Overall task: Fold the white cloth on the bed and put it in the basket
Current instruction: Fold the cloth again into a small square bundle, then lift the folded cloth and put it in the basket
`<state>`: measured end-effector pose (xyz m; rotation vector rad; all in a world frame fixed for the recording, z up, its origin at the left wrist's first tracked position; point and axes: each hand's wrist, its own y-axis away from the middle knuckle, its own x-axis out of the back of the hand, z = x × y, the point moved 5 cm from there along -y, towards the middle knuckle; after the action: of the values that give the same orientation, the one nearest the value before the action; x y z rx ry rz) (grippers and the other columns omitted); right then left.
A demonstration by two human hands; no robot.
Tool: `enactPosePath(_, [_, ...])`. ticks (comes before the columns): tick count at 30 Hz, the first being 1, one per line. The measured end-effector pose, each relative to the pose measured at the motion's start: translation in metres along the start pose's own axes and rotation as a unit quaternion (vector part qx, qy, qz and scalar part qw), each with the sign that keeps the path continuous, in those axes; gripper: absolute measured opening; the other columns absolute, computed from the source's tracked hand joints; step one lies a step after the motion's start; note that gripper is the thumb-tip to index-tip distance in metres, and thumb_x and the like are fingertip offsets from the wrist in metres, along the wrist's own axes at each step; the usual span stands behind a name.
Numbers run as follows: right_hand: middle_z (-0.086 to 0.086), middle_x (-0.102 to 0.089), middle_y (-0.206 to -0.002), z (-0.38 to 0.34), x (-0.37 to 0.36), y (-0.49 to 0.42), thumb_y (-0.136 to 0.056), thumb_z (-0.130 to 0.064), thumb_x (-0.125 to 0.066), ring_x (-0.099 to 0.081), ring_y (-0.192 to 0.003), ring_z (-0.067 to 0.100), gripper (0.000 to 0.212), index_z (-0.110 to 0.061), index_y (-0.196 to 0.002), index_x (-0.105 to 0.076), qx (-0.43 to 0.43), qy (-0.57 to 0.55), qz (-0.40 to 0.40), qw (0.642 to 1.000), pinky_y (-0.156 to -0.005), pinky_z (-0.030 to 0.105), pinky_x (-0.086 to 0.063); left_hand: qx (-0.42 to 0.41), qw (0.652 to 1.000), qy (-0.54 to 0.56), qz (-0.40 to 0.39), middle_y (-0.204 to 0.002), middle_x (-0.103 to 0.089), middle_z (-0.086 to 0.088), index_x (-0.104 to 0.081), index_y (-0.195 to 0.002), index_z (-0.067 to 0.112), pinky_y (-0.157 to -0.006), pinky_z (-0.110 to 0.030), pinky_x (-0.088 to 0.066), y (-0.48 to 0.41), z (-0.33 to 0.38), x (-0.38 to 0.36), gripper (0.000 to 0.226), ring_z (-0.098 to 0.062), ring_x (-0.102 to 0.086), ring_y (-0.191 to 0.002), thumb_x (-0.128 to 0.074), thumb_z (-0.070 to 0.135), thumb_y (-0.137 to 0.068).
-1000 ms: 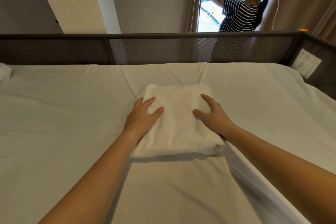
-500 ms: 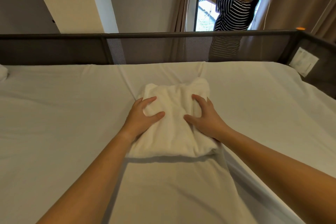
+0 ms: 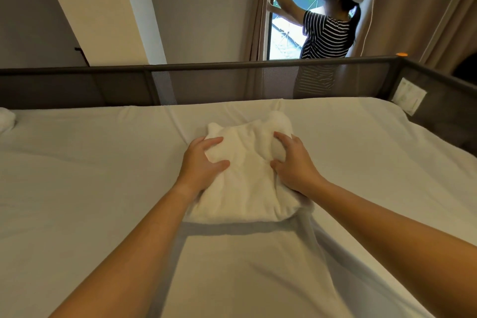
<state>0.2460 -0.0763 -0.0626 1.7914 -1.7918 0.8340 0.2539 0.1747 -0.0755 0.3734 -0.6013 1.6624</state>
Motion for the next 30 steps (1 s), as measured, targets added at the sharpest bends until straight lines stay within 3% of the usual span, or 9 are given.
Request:
enactPosePath(4, [0.006,-0.032,-0.166,-0.015,0.034,0.016,-0.103,-0.02,-0.067,-0.038,-0.15,0.031,0.068,-0.029,-0.163,-0.035,0.005,-0.01,0.037,0.999,-0.124,0.044,-0.032,-0.046,0.999,-0.005,0.015,-0.154,-0.047,-0.002,-0.067,-0.14,0.029,-0.109,-0.023,-0.033,-0.003,0.032,0.004,0.062,-0.022,-0.048,-0.14,-0.089,0.024,-0.082])
enactPosePath(14, [0.009,-0.037,-0.161,-0.008,0.135,0.08,-0.1,-0.016,-0.069,-0.042,-0.147,0.031,0.073,-0.026,-0.164,-0.035,-0.019,0.011,0.13,0.991,-0.122,0.04,-0.033,-0.148,0.989,0.011,-0.015,-0.149,-0.05,-0.002,-0.071,-0.135,0.027,-0.11,-0.024,-0.035,0.018,0.142,-0.023,0.06,-0.02,-0.049,-0.137,-0.091,0.021,-0.078])
enactPosePath(26, [0.007,-0.042,-0.16,0.044,0.294,0.221,-0.097,-0.017,-0.074,-0.043,-0.146,0.028,0.074,-0.025,-0.162,-0.04,-0.051,0.036,0.263,0.963,-0.121,0.037,-0.033,-0.264,0.962,0.04,-0.055,-0.15,-0.048,-0.002,-0.074,-0.131,0.025,-0.118,-0.03,-0.034,0.115,0.31,-0.104,0.06,-0.02,-0.047,-0.14,-0.094,0.022,-0.075])
enactPosePath(30, [0.006,-0.04,-0.161,0.066,0.353,0.29,-0.098,-0.015,-0.072,-0.041,-0.147,0.027,0.074,-0.025,-0.163,-0.039,-0.066,0.036,0.299,0.951,-0.121,0.038,-0.032,-0.303,0.949,0.062,-0.066,-0.153,-0.042,-0.004,-0.075,-0.129,0.023,-0.115,-0.02,-0.027,0.163,0.369,-0.146,0.059,-0.019,-0.042,-0.143,-0.095,0.023,-0.074])
